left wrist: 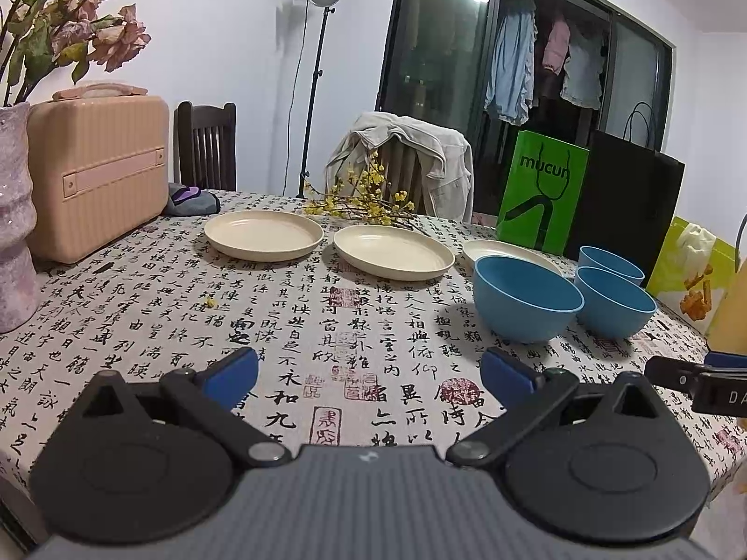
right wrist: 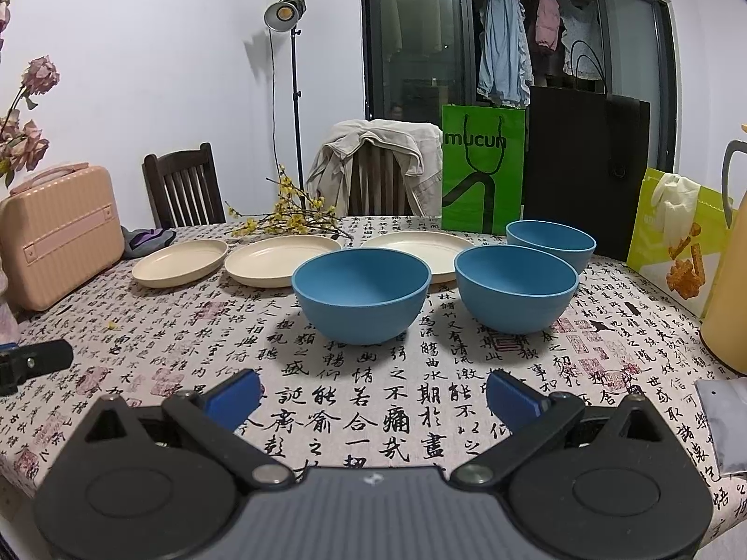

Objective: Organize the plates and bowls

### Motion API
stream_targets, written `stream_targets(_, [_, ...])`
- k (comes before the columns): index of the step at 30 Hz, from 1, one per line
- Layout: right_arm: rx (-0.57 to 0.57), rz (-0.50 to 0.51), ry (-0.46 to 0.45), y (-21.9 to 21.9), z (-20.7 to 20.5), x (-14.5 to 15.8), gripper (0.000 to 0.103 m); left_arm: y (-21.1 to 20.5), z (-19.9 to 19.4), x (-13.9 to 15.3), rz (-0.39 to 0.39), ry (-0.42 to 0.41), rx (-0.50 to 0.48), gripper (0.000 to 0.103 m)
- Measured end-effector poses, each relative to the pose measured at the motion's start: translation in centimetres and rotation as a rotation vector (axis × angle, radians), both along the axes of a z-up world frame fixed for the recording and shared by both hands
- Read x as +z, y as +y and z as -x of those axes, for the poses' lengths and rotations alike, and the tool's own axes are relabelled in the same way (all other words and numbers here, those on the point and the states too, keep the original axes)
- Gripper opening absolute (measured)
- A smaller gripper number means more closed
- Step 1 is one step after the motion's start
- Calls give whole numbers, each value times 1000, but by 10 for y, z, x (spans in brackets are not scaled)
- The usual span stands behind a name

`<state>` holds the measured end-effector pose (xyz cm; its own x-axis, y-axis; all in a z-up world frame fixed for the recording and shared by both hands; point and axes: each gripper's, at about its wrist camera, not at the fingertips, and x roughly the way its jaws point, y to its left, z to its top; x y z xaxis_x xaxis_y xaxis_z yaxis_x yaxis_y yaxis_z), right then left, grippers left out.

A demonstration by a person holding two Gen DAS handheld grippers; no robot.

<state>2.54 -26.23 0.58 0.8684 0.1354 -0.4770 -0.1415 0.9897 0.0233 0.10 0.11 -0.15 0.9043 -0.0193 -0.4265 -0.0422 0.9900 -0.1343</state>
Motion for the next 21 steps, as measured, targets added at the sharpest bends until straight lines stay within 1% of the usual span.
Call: stream_targets(21, [1, 1, -1, 1, 1, 1, 103, 3, 1, 1, 1, -6, 2, 103])
